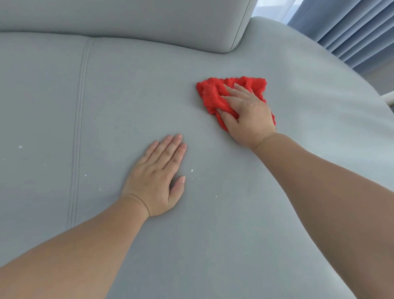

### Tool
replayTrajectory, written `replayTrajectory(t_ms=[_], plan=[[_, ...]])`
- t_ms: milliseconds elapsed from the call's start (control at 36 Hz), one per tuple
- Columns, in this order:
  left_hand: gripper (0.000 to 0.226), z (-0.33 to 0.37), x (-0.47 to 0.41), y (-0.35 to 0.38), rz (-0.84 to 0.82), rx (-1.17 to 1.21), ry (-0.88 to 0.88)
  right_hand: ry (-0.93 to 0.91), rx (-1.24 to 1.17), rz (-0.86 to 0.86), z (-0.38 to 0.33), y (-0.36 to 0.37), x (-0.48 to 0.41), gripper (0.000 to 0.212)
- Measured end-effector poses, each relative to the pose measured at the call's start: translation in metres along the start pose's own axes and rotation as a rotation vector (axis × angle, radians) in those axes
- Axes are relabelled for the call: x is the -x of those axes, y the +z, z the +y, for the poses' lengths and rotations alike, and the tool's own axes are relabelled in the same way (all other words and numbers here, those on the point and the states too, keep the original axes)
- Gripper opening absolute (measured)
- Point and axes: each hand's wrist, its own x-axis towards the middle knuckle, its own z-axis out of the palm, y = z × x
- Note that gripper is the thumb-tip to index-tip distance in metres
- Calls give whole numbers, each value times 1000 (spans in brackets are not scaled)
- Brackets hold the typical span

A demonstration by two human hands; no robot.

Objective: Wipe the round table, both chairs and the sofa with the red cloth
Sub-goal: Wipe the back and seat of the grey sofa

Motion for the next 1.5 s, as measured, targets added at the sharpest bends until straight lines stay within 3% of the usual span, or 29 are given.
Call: replayTrajectory(t_ms=[417, 1194, 1500], plan=[[59, 3, 45, -37, -35, 117, -34, -17, -11, -82, -60, 32, 85, 50], [53, 11, 166, -32, -91, 127, -121, -174, -52, -28, -164, 96, 295, 33], [55, -13, 209, -39, -73, 90, -290, -268, 104, -58, -168, 98, 307, 37]])
